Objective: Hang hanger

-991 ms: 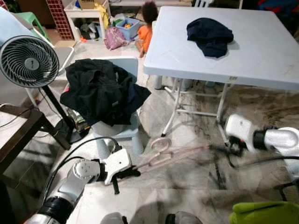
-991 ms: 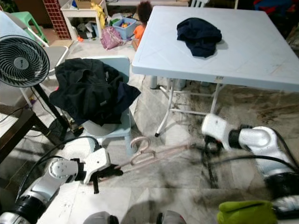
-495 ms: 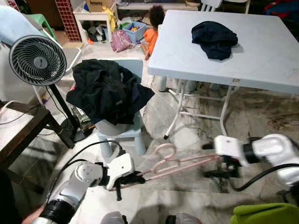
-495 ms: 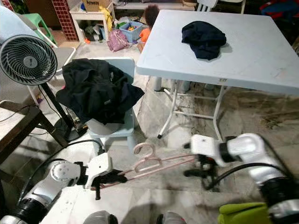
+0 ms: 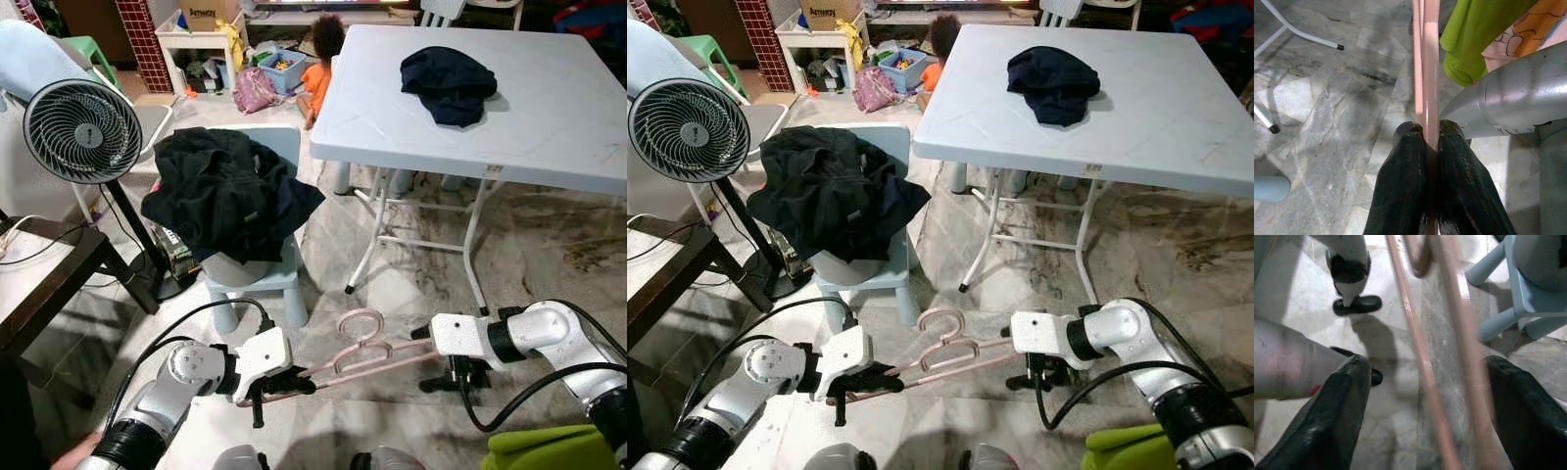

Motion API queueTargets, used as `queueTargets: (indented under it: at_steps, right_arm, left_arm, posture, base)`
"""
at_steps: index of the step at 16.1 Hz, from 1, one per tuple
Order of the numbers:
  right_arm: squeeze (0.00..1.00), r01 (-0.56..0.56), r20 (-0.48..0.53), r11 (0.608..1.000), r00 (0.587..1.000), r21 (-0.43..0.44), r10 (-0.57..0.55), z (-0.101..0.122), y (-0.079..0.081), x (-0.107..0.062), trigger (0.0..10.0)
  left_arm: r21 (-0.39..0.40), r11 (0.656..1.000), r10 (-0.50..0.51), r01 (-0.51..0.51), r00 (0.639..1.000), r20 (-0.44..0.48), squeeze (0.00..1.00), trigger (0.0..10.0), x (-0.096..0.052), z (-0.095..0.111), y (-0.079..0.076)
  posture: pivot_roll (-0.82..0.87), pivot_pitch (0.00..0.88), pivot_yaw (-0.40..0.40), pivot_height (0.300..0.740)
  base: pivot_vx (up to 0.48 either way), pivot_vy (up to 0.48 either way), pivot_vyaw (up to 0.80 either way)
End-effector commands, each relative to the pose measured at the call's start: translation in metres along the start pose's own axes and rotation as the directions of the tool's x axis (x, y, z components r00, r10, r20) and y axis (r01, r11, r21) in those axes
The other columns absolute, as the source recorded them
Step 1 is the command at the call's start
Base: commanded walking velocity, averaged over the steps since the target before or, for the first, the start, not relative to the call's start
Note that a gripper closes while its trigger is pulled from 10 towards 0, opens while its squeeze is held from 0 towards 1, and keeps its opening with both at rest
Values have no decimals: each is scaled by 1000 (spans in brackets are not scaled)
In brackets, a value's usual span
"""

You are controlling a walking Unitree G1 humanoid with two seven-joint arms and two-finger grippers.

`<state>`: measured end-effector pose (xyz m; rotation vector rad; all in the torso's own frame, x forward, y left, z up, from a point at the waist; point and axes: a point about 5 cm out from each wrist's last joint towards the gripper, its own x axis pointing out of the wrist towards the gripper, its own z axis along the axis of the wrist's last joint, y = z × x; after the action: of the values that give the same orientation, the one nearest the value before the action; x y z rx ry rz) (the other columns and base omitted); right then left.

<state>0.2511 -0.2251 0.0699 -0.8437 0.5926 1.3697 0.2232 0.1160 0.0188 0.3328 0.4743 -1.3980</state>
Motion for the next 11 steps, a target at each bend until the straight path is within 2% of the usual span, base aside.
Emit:
queueTargets:
  at_steps: [1,6,11]
  right_arm:
    - [0,5,-41,998,999,-64,-8,3,-7,-3,0]
    - [0,-9,-81,990,997,-142,-2,9,-18,-7,0]
    - [0,-74,-113,987,992,-141,59,7,-18,-12,0]
  left_arm:
    - [25,1000,-10,11,1000,-13,0,10000,0,2,1]
    - [30,999,-18,19,1000,-25,0,10000,1,-1,-1]
    - [35,999,-16,17,999,-33,0,10000,2,-2,0]
  posture:
    - [-90,0,46,740]
    - [-91,0,45,740]
    - [-91,0,43,740]
  base:
    - [0,0,0]
    - [0,0,0]
    - [0,0,0]
